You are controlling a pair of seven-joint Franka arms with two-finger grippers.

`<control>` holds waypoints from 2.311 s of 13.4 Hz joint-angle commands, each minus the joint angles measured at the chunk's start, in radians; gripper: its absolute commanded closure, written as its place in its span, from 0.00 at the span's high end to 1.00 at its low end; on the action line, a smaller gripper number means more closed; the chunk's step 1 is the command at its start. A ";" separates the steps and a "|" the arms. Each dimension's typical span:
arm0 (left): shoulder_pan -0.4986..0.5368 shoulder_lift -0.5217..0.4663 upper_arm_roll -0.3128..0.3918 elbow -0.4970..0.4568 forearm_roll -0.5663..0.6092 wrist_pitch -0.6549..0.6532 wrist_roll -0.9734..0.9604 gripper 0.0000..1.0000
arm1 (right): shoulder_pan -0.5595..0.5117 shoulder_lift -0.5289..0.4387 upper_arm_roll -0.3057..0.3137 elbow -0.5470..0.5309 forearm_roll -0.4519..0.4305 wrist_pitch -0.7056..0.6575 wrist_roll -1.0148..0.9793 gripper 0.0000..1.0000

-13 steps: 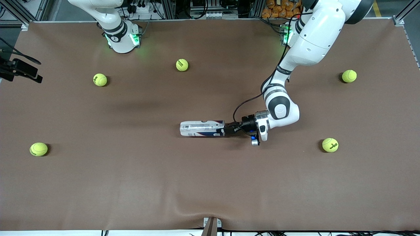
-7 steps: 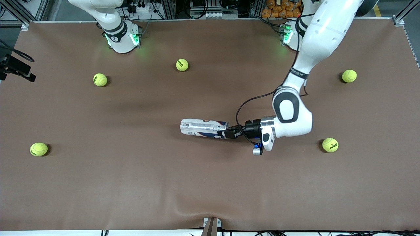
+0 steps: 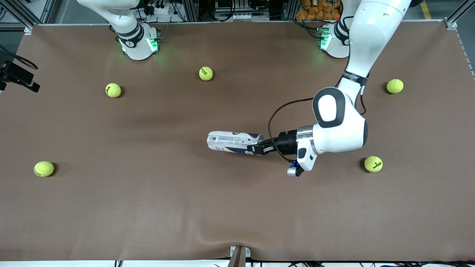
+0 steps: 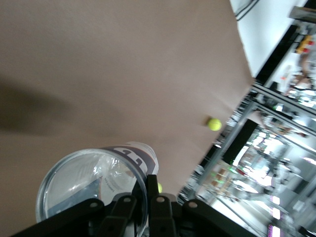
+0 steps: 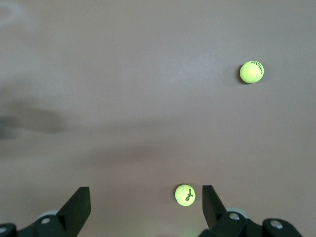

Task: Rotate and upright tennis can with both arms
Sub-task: 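Lift and rotate the can upright with the left gripper, then lower the upright can onto the table and open the left gripper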

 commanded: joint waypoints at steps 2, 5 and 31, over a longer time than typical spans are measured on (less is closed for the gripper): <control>-0.065 -0.040 0.001 0.045 0.307 0.003 -0.181 0.00 | 0.007 -0.007 0.009 0.010 0.011 -0.015 0.008 1.00; -0.179 -0.038 0.002 0.094 0.661 0.001 -0.457 0.00 | 0.007 -0.007 0.010 0.010 0.013 -0.015 0.010 1.00; -0.446 -0.148 0.007 0.092 1.331 -0.296 -0.903 1.00 | 0.002 -0.005 0.007 0.012 0.011 -0.012 0.008 1.00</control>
